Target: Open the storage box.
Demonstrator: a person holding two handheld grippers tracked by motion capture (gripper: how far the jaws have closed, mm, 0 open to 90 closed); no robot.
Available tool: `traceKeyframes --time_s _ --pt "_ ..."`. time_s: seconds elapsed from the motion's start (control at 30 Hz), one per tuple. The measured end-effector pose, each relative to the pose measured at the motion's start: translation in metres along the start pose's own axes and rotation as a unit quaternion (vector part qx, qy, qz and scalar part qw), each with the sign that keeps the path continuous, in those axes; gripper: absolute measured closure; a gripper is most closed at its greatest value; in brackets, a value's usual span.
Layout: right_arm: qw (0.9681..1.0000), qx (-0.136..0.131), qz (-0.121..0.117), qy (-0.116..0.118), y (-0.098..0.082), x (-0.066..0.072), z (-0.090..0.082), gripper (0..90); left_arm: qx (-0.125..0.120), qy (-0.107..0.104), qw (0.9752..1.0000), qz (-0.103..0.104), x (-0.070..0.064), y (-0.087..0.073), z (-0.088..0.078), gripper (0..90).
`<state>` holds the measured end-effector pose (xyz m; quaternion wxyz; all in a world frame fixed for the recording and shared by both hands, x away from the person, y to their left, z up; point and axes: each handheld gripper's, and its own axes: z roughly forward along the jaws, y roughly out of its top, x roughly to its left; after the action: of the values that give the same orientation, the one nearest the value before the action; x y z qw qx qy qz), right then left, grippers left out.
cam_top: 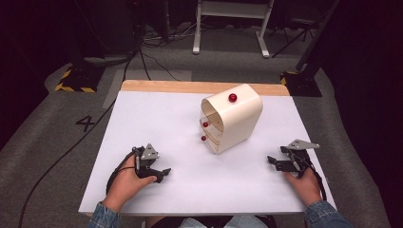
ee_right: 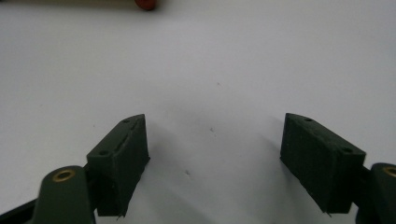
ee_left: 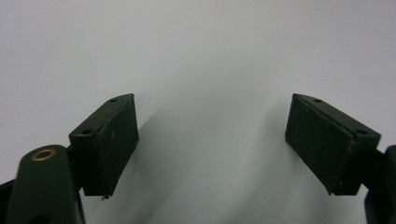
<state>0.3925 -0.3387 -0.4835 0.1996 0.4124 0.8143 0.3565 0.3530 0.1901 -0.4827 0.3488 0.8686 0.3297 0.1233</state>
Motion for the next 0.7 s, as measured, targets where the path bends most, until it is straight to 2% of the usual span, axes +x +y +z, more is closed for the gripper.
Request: traceKeyframes --time_s 0.03,0.1,0.13,0.2,0.23,0.27,0.3,0.33,0.37,0.4,0.47,0.6,0.63,0.67,0.7 --pt "1.0000 0.000 0.000 0.000 0.000 0.000 0.000 23.5 0.000 0.000 1.0000 0.000 0.000 0.000 0.000 19.4" --pt "1.0000 0.000 0.000 0.000 0.000 0.000 0.000 23.5 -0.001 -0.001 1.0000 -0.007 0.001 0.001 -0.002 29.5" --pt "1.0000 0.000 0.000 0.000 0.000 0.000 0.000 23.5 0.003 0.000 0.9999 -0.010 0.002 0.001 -0.004 29.5" --pt "1.0000 0.000 0.000 0.000 0.000 0.000 0.000 23.5 0.007 -0.001 0.9998 -0.017 0.002 0.003 -0.009 35.4" --pt "1.0000 0.000 0.000 0.000 0.000 0.000 0.000 23.5 -0.011 -0.002 0.9998 -0.016 0.002 0.007 -0.015 36.4" --pt "1.0000 0.000 0.000 0.000 0.000 0.000 0.000 23.5 -0.011 -0.002 0.9998 -0.016 0.002 0.007 -0.015 36.8" --pt "1.0000 0.000 0.000 0.000 0.000 0.000 0.000 23.5 -0.031 -0.009 0.9994 -0.014 0.002 0.012 -0.023 36.7" --pt "1.0000 0.000 0.000 0.000 0.000 0.000 0.000 23.5 -0.040 -0.011 0.9990 -0.014 0.001 0.014 -0.026 36.6" --pt "1.0000 0.000 0.000 0.000 0.000 0.000 0.000 23.5 -0.040 -0.011 0.9990 -0.014 0.001 0.014 -0.026 36.6" --pt "1.0000 0.000 0.000 0.000 0.000 0.000 0.000 23.5 -0.056 -0.017 0.9982 -0.015 0.000 0.018 -0.032 36.6" --pt "1.0000 0.000 -0.001 0.000 0.000 0.000 0.000 23.5 -0.060 -0.019 0.9979 -0.013 0.000 0.020 -0.035 36.7" --pt "1.0000 0.000 -0.002 -0.001 0.000 0.000 0.000 23.4 -0.088 -0.038 0.9951 -0.023 -0.002 0.025 -0.041 38.1" --pt "1.0000 0.000 -0.002 -0.001 0.000 0.000 0.000 23.4 -0.098 -0.038 0.9942 -0.021 -0.002 0.027 -0.042 38.3" --pt "1.0000 0.000 -0.002 -0.001 0.000 0.000 0.000 23.4 -0.098 -0.038 0.9942 -0.021 -0.002 0.027 -0.042 38.4" --pt "1.0000 0.000 -0.002 -0.001 0.000 0.000 0.000 23.4 -0.112 -0.036 0.9929 -0.016 -0.003 0.030 -0.043 38.5"
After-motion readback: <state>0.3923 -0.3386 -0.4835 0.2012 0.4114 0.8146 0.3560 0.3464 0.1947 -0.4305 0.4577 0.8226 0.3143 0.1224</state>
